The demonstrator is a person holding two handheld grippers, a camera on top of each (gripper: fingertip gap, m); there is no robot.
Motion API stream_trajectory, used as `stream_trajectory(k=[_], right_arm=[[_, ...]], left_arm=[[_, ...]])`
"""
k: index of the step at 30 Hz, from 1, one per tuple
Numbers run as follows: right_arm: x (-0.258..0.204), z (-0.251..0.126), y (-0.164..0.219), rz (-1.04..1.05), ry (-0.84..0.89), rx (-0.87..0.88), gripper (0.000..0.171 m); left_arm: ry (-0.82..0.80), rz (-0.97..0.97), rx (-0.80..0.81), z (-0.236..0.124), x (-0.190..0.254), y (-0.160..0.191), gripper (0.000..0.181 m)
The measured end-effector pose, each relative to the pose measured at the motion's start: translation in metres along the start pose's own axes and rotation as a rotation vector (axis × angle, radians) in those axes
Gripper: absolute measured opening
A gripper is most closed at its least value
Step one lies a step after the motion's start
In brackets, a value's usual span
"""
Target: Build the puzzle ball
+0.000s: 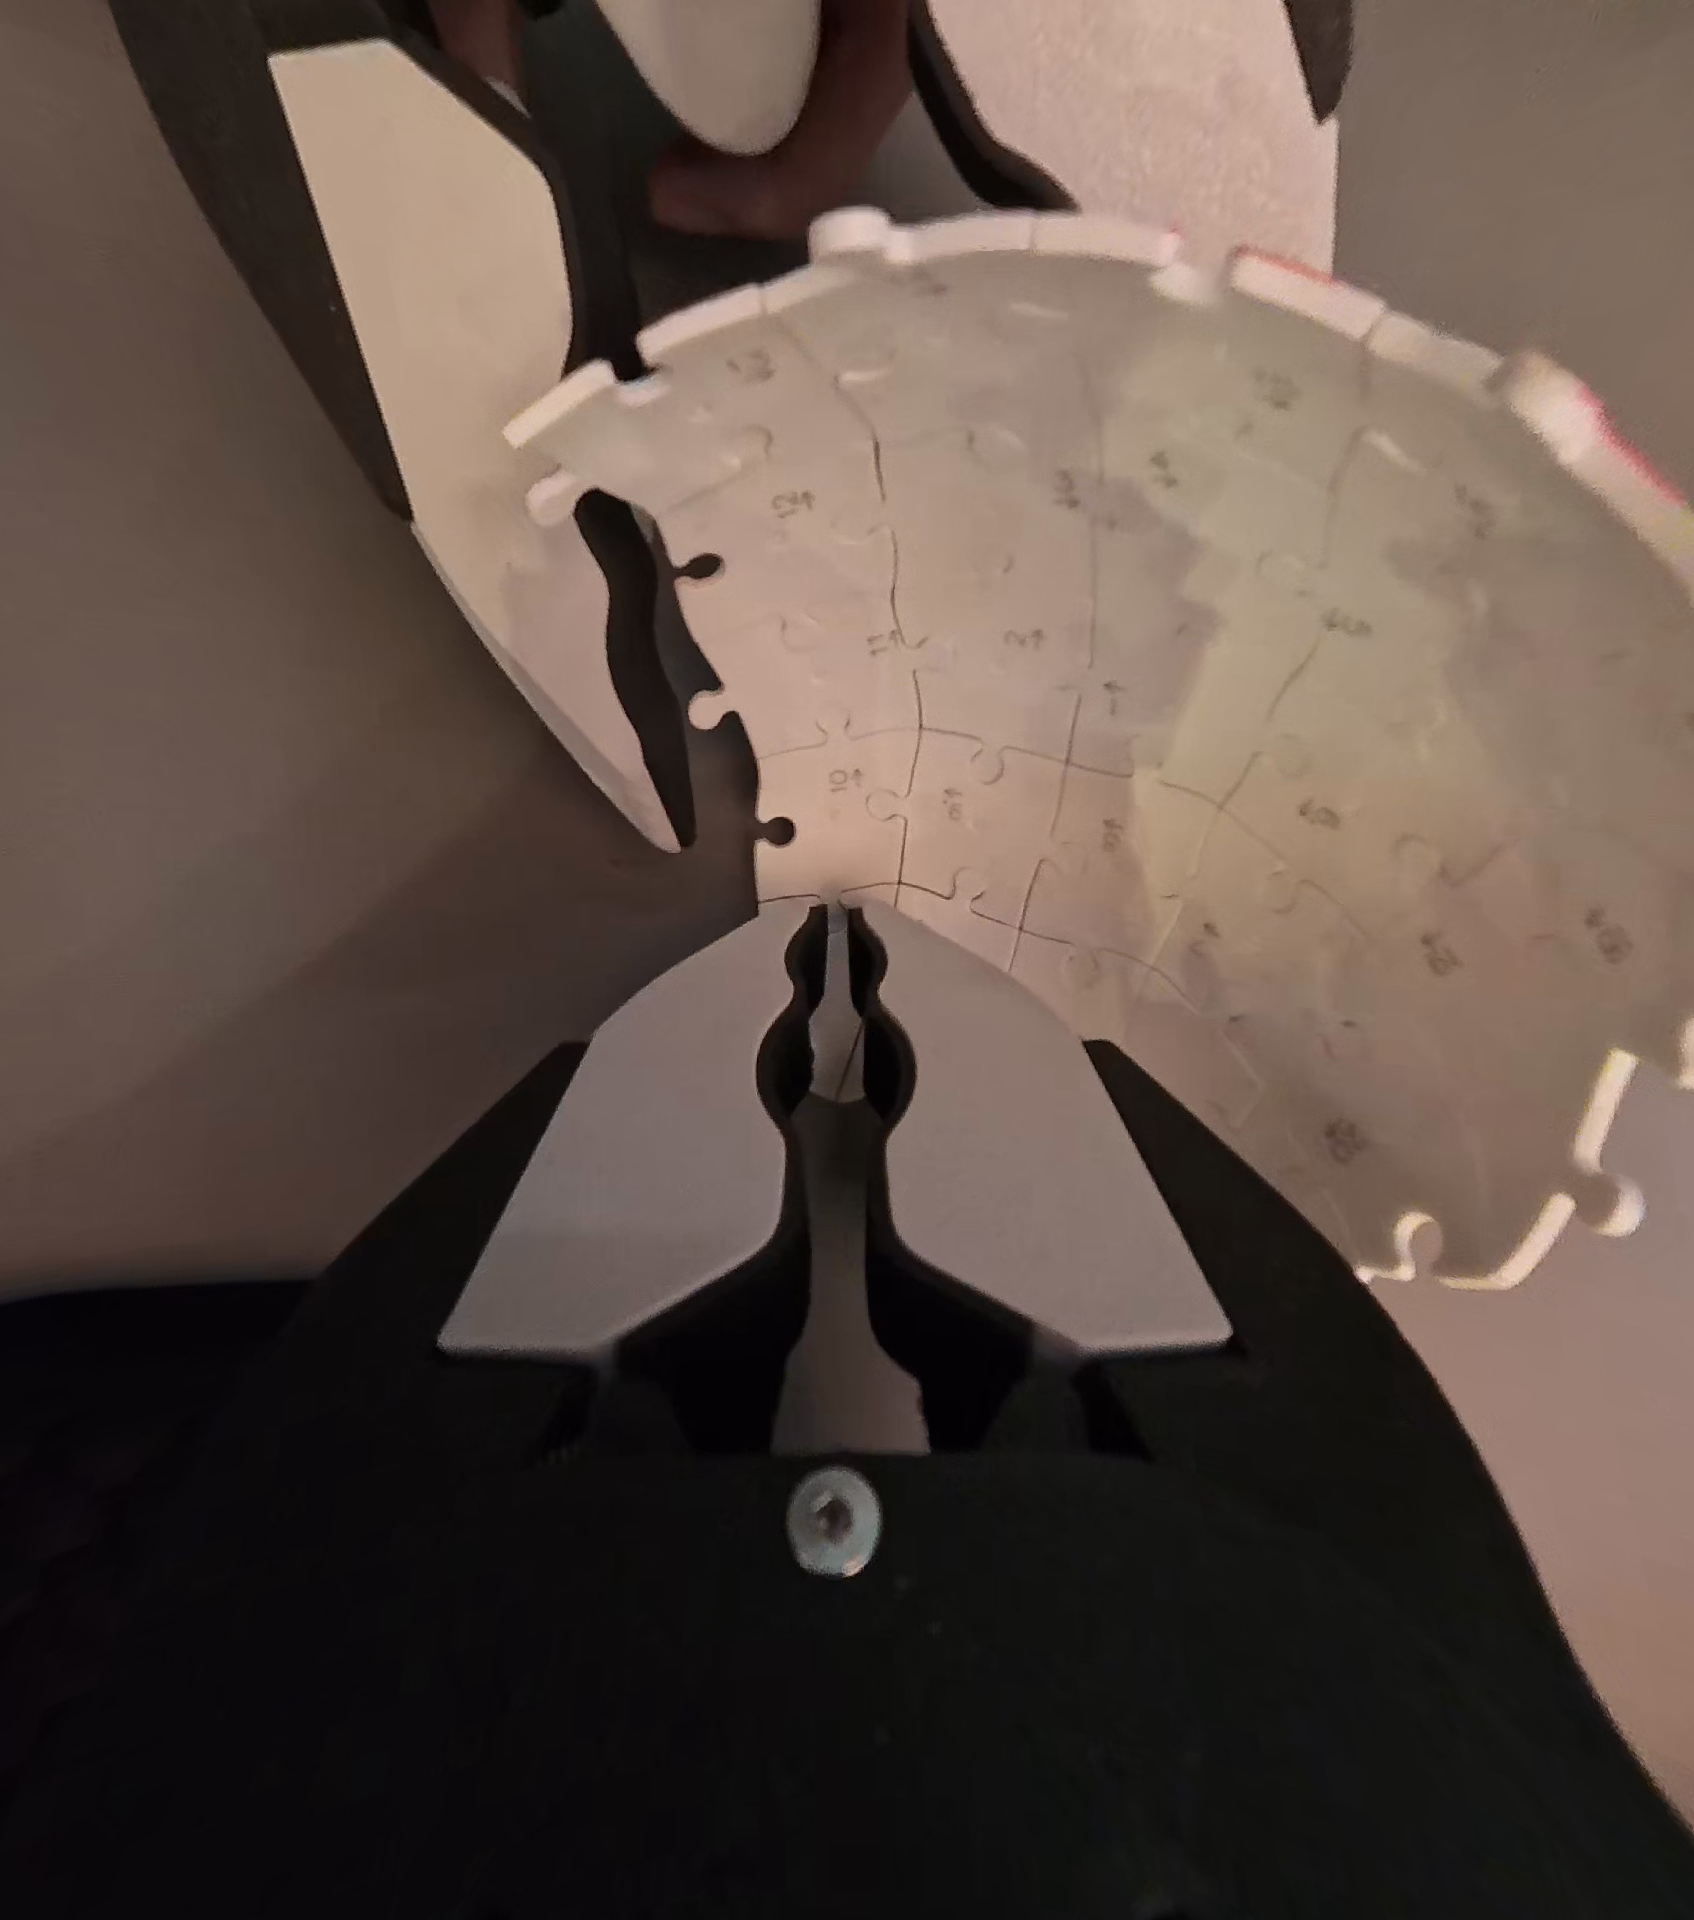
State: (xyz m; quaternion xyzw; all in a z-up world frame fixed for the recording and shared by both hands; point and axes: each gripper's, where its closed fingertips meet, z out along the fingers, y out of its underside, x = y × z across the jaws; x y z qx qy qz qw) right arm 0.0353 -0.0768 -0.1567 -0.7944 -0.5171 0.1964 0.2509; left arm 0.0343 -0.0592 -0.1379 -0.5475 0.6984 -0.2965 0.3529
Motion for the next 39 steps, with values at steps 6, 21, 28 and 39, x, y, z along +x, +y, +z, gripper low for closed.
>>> stream_trajectory(k=[6,21,28,39], right_arm=[[0.0005,0.0004,0.0013,0.001,0.0,-0.081,0.004],[0.0021,0.001,0.0004,-0.008,0.02,-0.076,0.001],[-0.0003,-0.0001,-0.0006,0.083,-0.041,0.014,0.005],[-0.0014,-0.0003,0.0,0.032,-0.012,-0.007,0.007]], left_arm=[[0.002,-0.005,-0.002,0.0001,-0.0002,0.0002,0.084],[-0.004,-0.004,-0.014,0.0006,-0.0014,0.002,0.085],[-0.003,-0.003,-0.018,0.0014,-0.0016,0.0024,0.085],[-0.005,0.001,-0.025,0.0024,-0.0016,0.003,0.085]])
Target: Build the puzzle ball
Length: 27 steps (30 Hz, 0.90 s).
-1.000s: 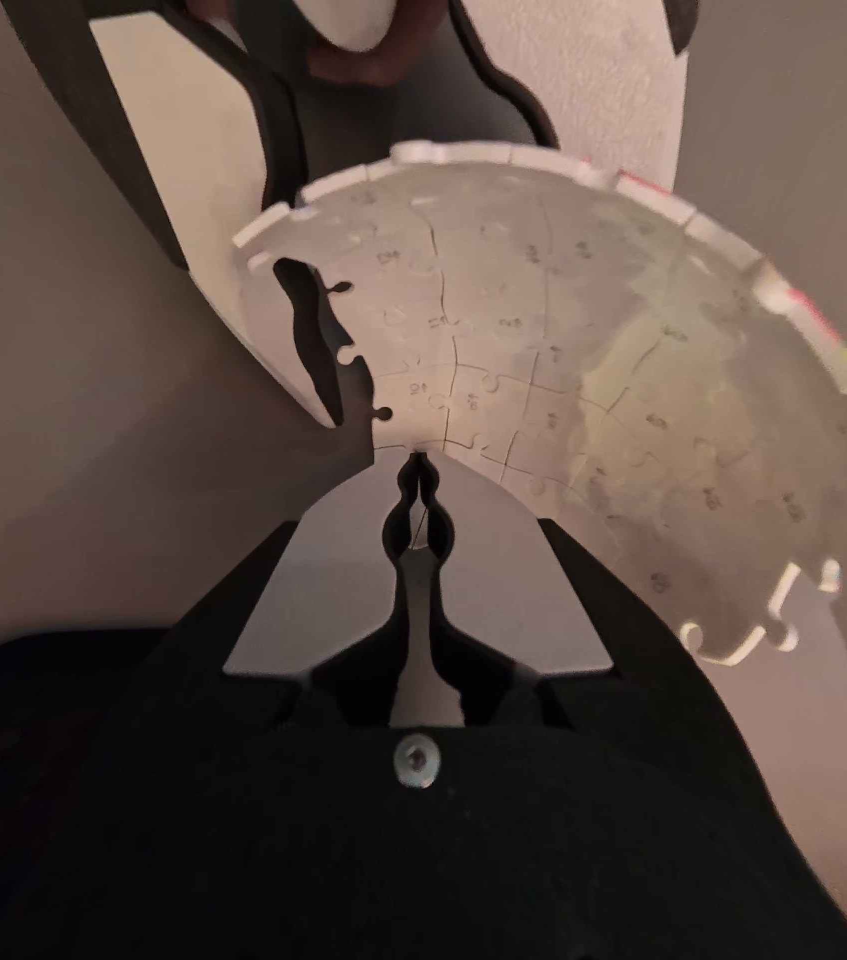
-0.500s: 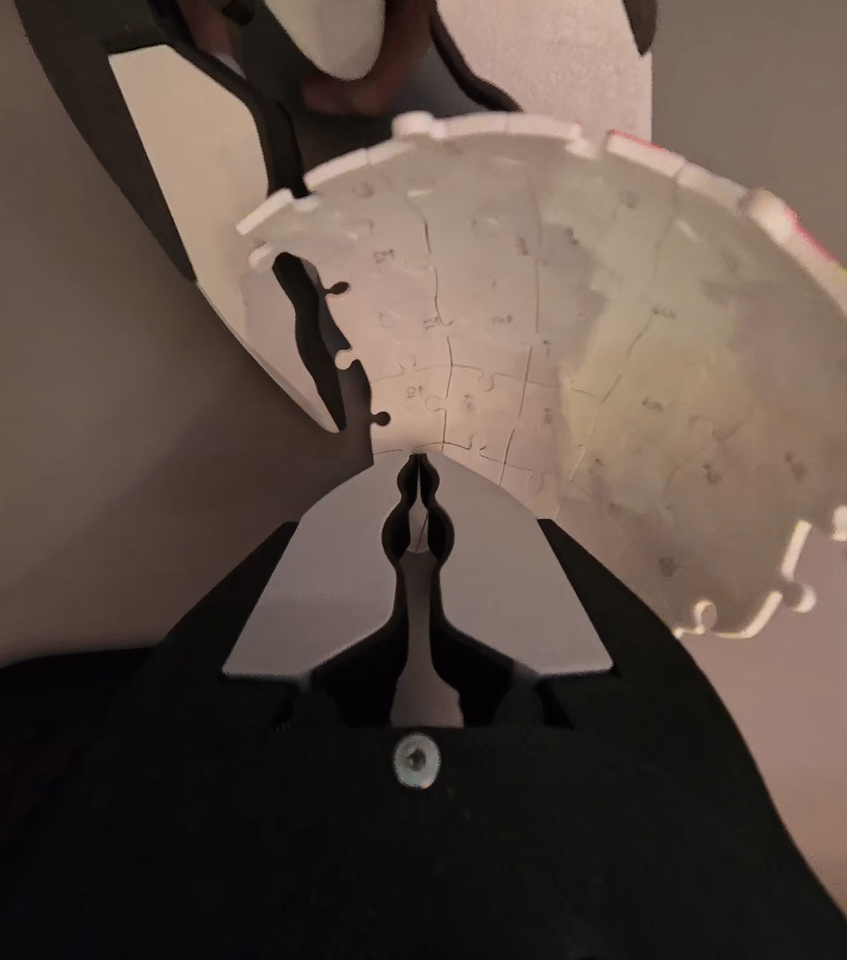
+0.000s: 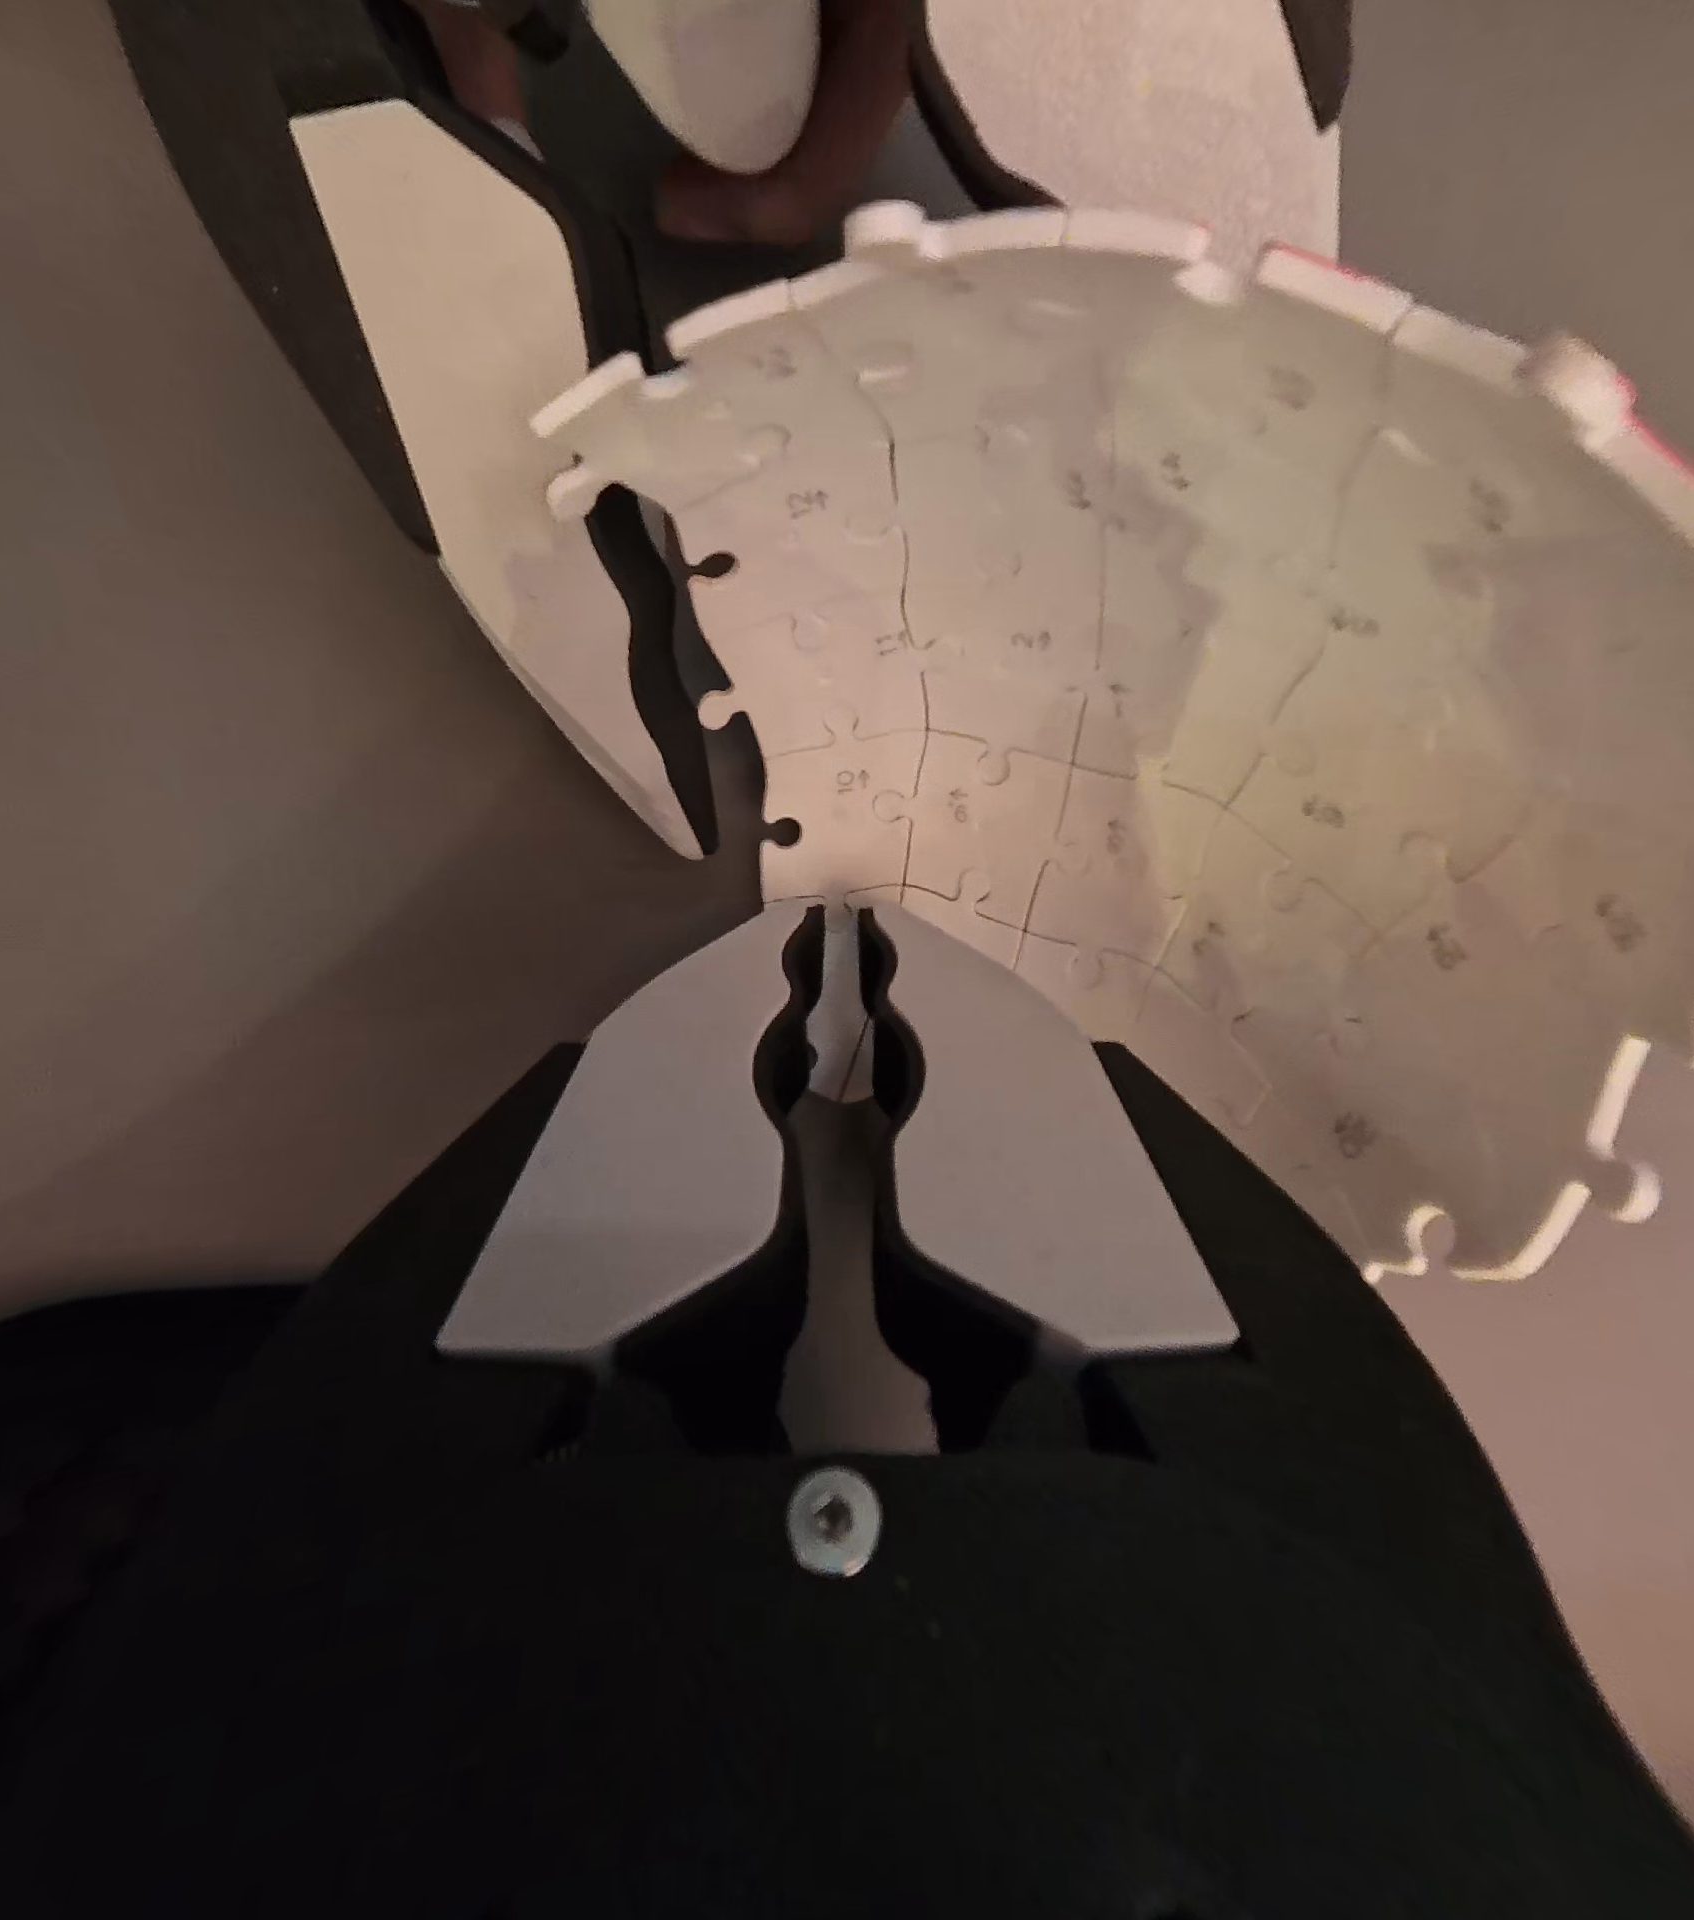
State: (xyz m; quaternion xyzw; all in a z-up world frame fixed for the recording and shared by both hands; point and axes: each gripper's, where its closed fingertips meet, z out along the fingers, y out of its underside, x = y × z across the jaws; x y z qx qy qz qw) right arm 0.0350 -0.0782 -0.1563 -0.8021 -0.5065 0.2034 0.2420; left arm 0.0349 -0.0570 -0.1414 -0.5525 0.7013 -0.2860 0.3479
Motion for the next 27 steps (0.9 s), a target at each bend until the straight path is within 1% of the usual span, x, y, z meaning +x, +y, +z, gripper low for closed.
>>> stream_trajectory(k=[11,17,20,27], right_arm=[[-0.0008,-0.0005,0.0,0.037,-0.038,0.029,0.009],[-0.0031,0.0009,0.0013,-0.028,0.021,-0.068,0.005],[-0.003,0.0011,0.0018,-0.012,0.034,-0.105,0.005],[-0.0028,0.001,0.0016,-0.022,0.038,-0.113,0.004]], left_arm=[[0.004,-0.002,0.005,0.0002,0.0005,-0.001,0.085],[0.005,0.003,0.007,0.0001,0.0011,-0.0013,0.085],[0.006,0.012,0.001,0.0007,0.0027,-0.0007,0.085],[0.006,0.011,-0.002,0.0001,0.0028,0.0001,0.086]])
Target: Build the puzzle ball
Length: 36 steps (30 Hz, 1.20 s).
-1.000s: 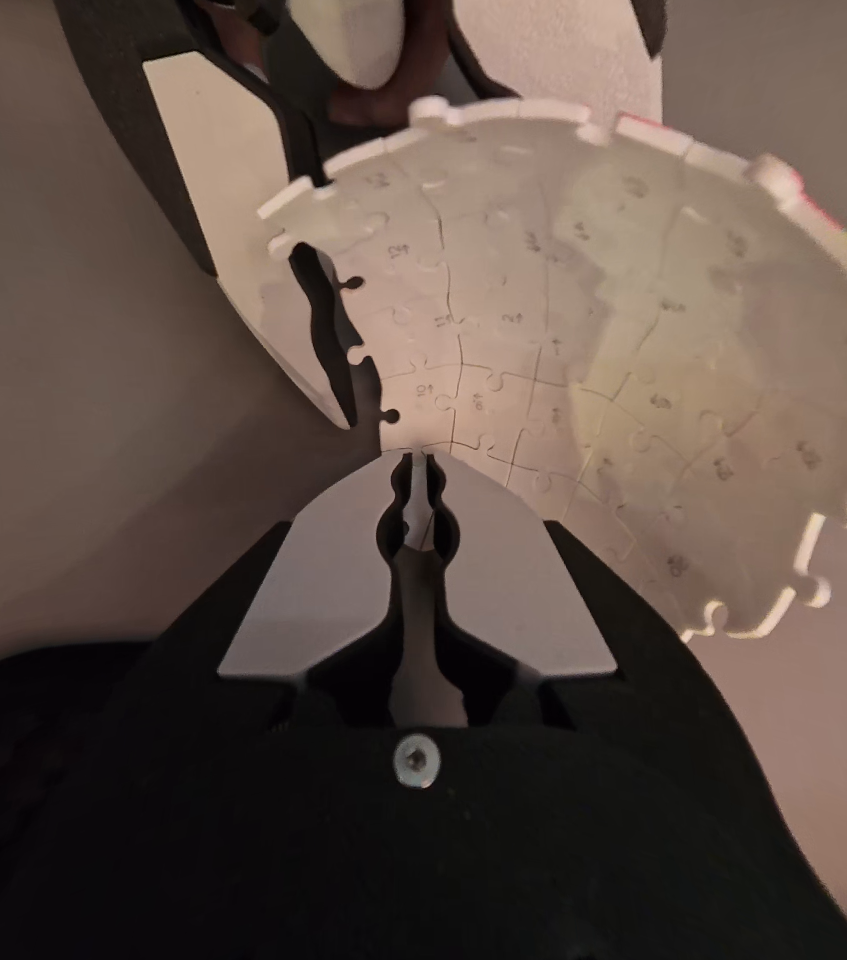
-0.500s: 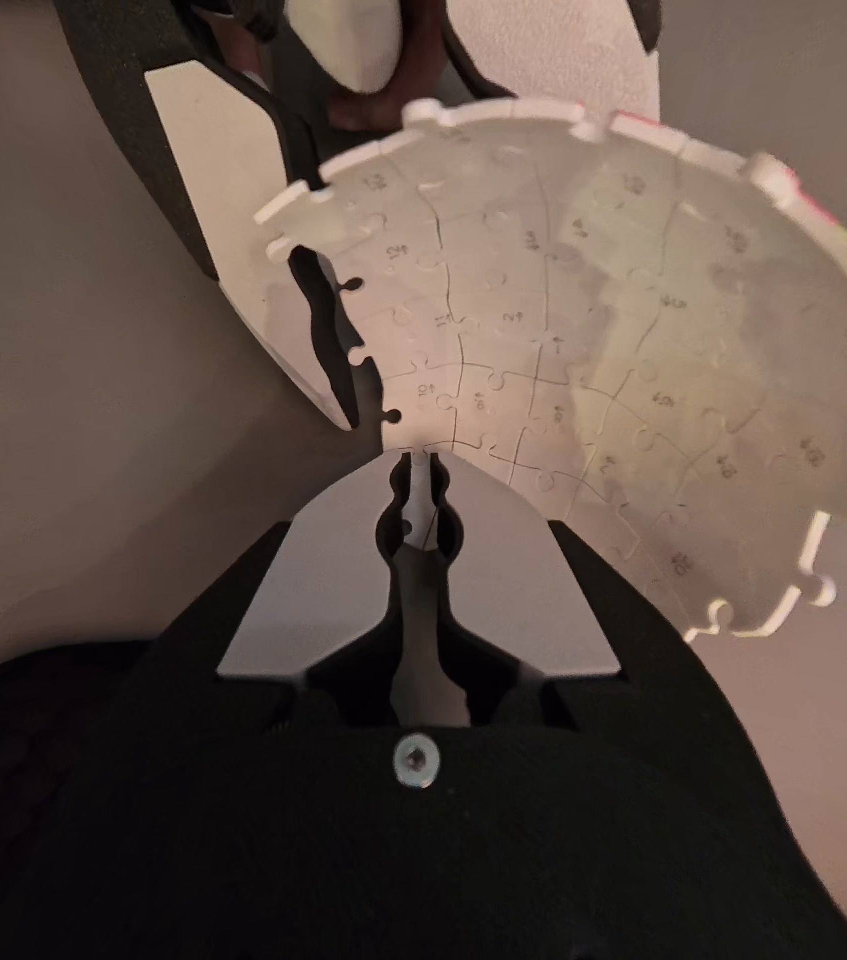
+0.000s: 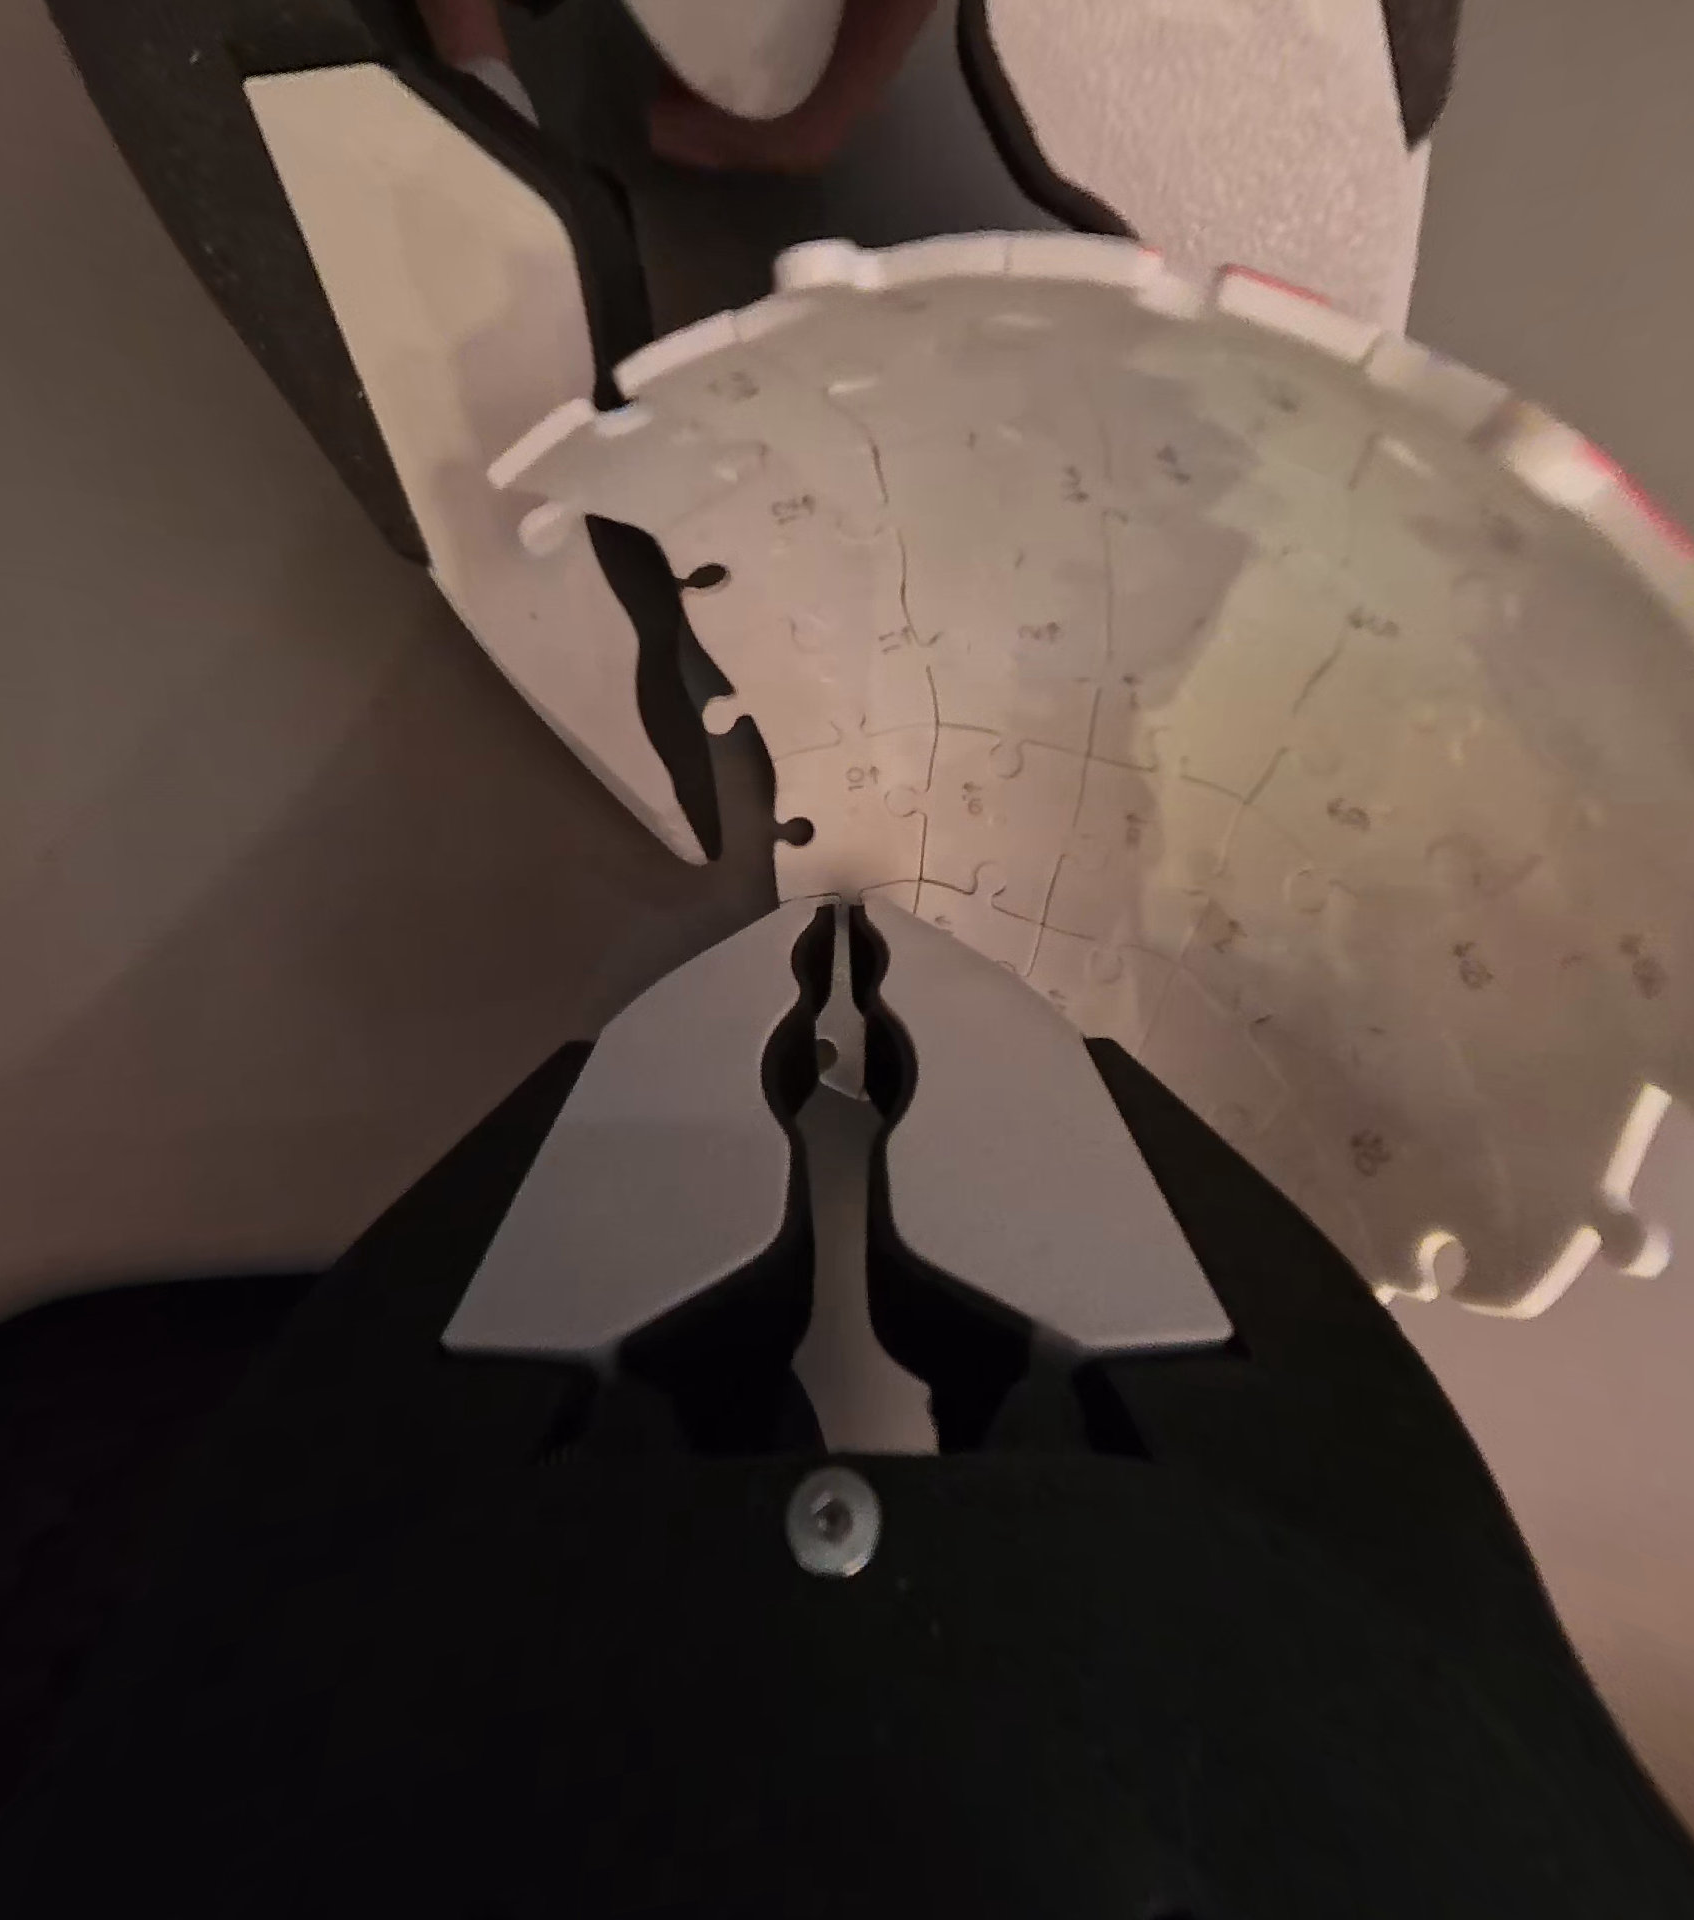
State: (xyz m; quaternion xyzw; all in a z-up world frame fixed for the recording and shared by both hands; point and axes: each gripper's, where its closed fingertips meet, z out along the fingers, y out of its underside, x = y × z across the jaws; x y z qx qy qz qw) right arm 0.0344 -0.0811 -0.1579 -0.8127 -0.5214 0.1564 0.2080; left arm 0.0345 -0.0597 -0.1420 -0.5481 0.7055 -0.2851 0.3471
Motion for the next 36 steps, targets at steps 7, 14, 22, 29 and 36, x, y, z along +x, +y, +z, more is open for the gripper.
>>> stream_trajectory(k=[7,14,22,29,36], right_arm=[[0.0021,-0.0006,-0.0003,-0.023,0.025,0.012,0.007],[0.0025,-0.0007,-0.0001,-0.006,-0.008,0.021,0.009],[0.0024,-0.0002,0.0004,0.028,-0.015,-0.024,0.009],[0.0027,0.0002,0.0013,0.018,0.013,-0.085,0.008],[0.0025,0.0003,0.0015,0.025,0.021,-0.111,0.008]], left_arm=[[0.008,-0.011,-0.003,0.0001,-0.0003,0.0005,0.086],[0.01,-0.013,-0.006,0.0008,-0.0006,0.0008,0.086],[0.007,-0.012,-0.013,0.0016,-0.0013,0.0013,0.086],[0.007,-0.013,-0.012,0.0016,-0.0012,0.0011,0.086],[0.007,-0.012,-0.011,0.0015,-0.0009,0.0009,0.086]])
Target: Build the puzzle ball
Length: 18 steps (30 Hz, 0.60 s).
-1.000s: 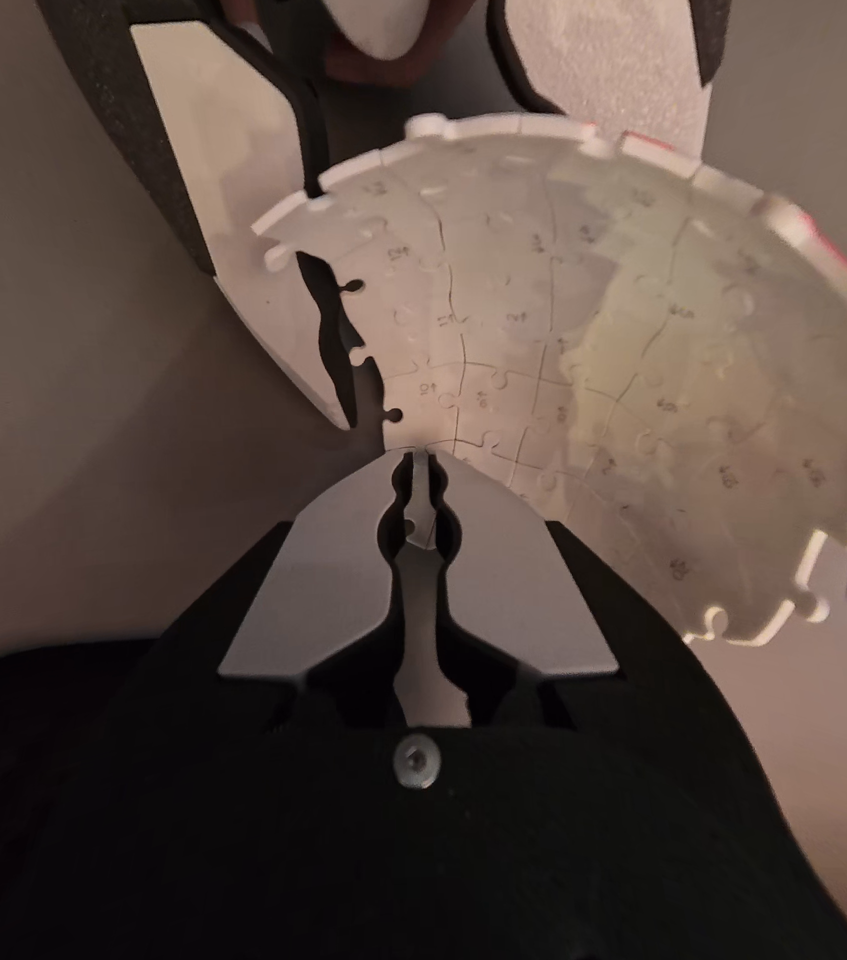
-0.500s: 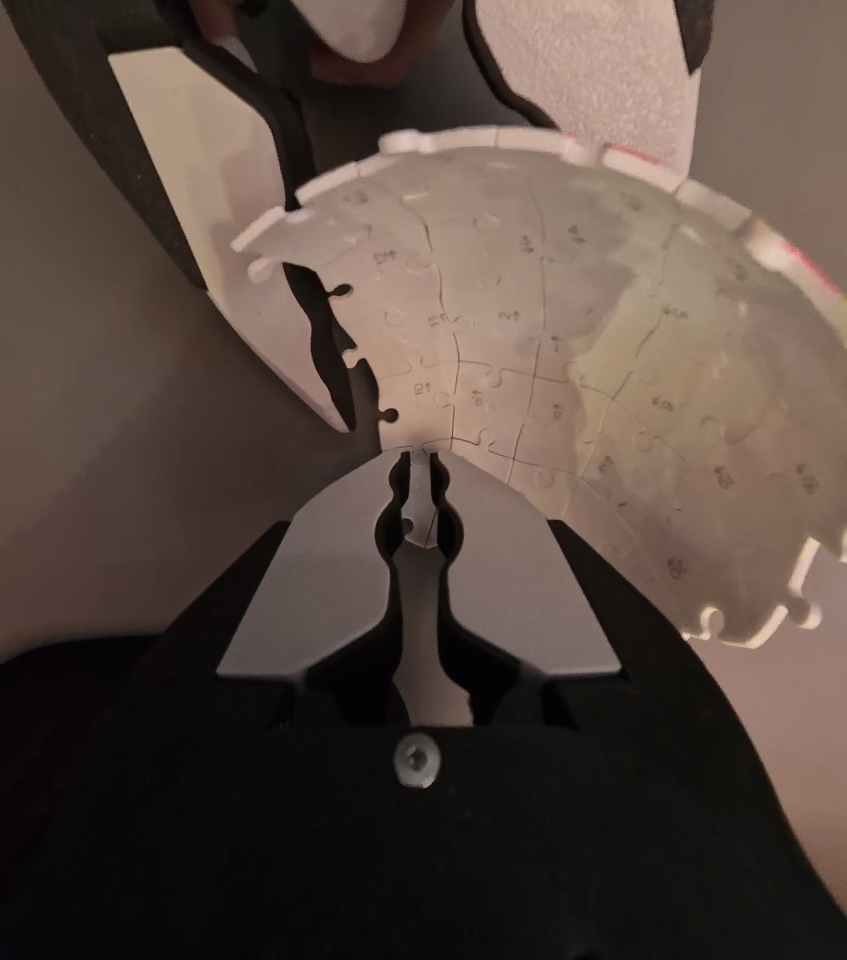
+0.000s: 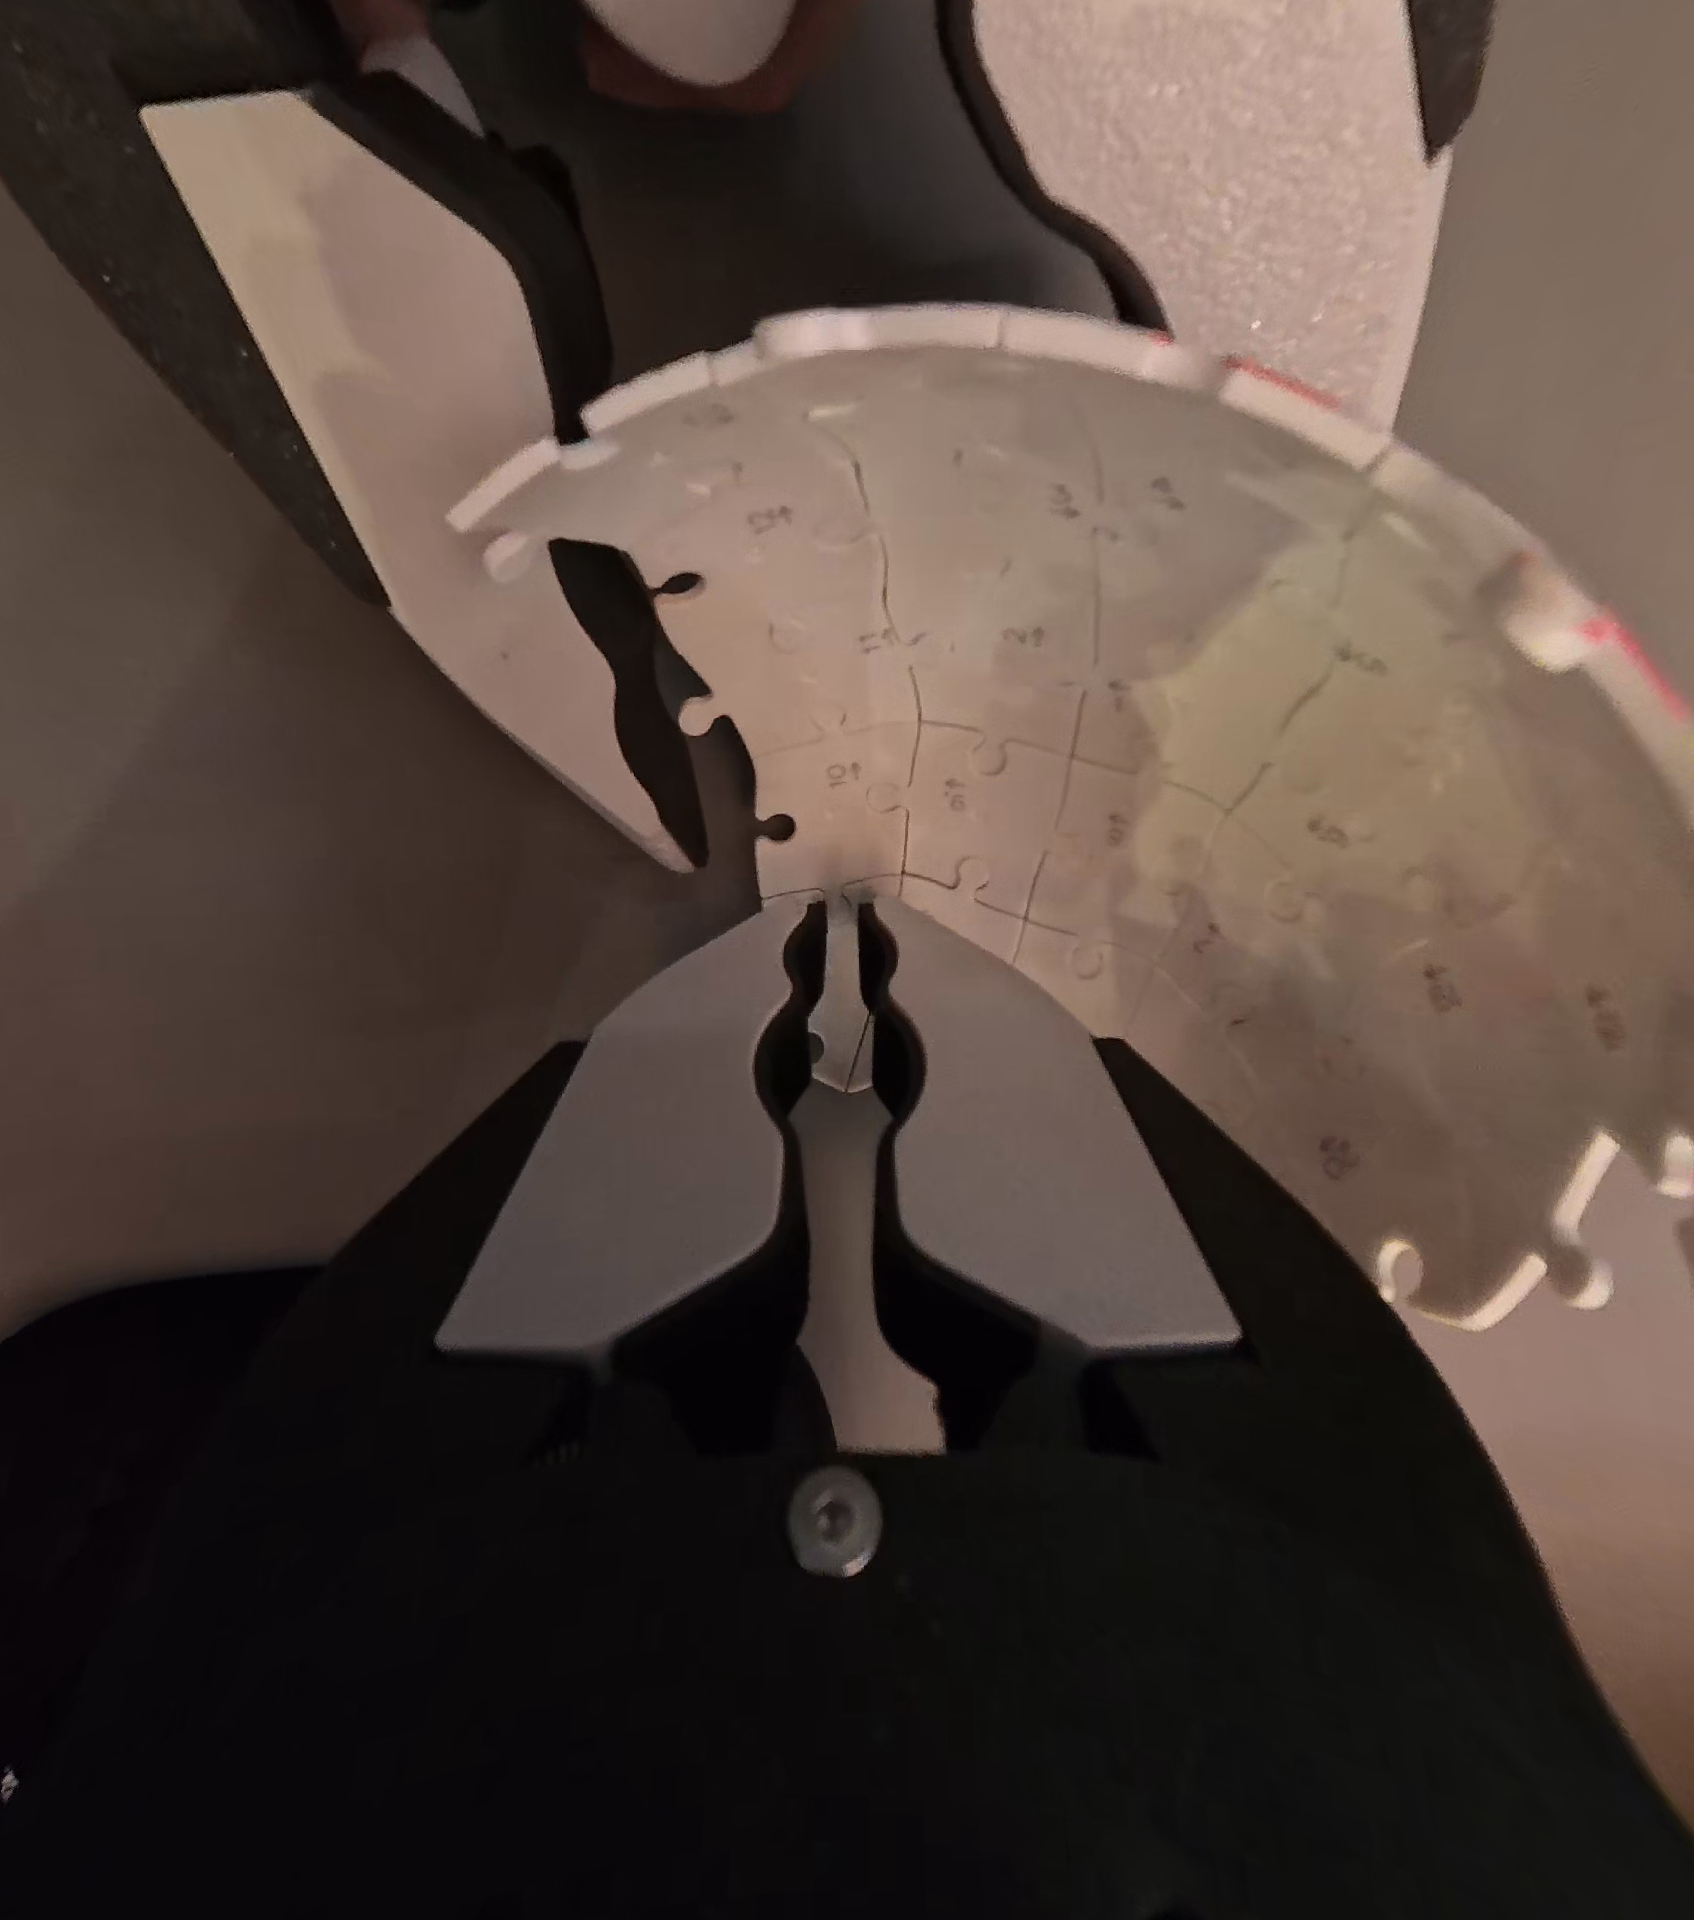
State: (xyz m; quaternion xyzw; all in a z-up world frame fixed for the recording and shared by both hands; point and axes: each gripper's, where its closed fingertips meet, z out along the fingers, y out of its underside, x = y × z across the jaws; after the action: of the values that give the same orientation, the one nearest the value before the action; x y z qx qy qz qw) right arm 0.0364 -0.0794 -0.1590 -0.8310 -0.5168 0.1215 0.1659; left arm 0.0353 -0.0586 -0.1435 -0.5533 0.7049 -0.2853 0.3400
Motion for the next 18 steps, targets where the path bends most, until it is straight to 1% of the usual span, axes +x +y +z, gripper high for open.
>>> stream_trajectory(k=[4,7,9,11,13,18], right_arm=[[0.0,0.0,0.0,-0.009,0.011,0.001,0.008],[-0.001,0.0,-0.001,-0.079,0.039,0.035,0.004],[0.001,-0.001,-0.002,-0.117,0.086,0.067,0.006],[0.003,-0.002,-0.002,-0.1,0.114,0.095,0.012],[0.004,-0.003,-0.001,-0.057,0.104,0.114,0.014],[0.005,-0.008,0.008,-0.048,0.118,0.109,0.018]], left_arm=[[0.002,-0.001,0.003,0.0,0.0,0.0,0.086],[0.004,0.001,0.004,0.0,0.001,-0.001,0.086],[0.004,0.002,0.004,0.001,0.001,-0.001,0.086],[0.005,0.0,0.001,0.001,0.002,-0.002,0.087],[0.006,0.003,0.004,0.002,0.002,-0.002,0.086],[0.0,0.007,-0.002,0.002,0.003,-0.002,0.087]])
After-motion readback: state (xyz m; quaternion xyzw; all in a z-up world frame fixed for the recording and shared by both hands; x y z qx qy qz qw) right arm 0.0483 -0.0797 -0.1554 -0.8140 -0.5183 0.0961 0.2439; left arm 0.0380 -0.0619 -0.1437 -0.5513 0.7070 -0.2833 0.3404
